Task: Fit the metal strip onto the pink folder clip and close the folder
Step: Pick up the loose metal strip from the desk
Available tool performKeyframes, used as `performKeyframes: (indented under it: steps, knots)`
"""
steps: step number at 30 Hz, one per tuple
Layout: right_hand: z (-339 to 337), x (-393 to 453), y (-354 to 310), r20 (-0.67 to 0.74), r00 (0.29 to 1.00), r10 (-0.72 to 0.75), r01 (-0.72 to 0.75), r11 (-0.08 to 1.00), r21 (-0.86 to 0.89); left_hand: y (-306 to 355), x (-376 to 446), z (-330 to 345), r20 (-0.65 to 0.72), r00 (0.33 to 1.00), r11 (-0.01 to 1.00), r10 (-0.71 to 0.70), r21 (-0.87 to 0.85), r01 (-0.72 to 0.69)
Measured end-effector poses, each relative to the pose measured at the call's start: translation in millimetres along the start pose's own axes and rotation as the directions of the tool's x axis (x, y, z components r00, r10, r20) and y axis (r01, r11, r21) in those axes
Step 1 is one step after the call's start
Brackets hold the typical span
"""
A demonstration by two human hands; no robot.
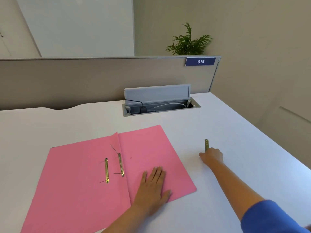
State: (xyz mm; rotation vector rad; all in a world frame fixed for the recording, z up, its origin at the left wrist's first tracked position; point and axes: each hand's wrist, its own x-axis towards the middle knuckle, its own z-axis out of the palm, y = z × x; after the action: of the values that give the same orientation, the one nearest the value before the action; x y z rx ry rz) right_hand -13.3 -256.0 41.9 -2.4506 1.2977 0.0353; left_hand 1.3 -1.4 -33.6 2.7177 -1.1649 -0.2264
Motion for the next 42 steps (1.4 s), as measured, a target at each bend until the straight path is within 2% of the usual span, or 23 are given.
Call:
performKeyframes:
  steps: [3, 7, 13, 29, 42]
  knots:
    - [-0.4, 9.5, -4.7, -0.014, 1.000, 0.001, -0.002, 0.999, -0.054, 0.1, -0.3, -0.1, -0.021, 1.000, 1.000, 0.008, -0.009, -0.008]
    - [0.4, 19.9, -8.0, 0.001, 0.998, 0.071, -0.071, 0.998, 0.003, -1.2, -2.0, 1.5, -0.025, 1.000, 1.000, 0.015, -0.013, -0.015]
    - [2.9, 32.7, -6.6, -0.043, 0.995, 0.093, -0.091, 0.994, 0.054, -0.3, -2.4, 0.8, -0.032, 0.999, 1.000, 0.016, -0.018, -0.017]
    - [8.3, 43.8, -1.8, 0.035, 0.990, 0.133, -0.136, 0.983, 0.124, -1.4, -1.7, 2.1, -0.016, 1.000, 1.000, 0.014, -0.024, -0.014]
    - [3.6, 28.1, -14.1, 0.125, 0.989, 0.073, -0.059, 0.991, -0.117, -2.4, -2.1, 2.5, -0.015, 1.000, 1.000, 0.020, -0.018, -0.020]
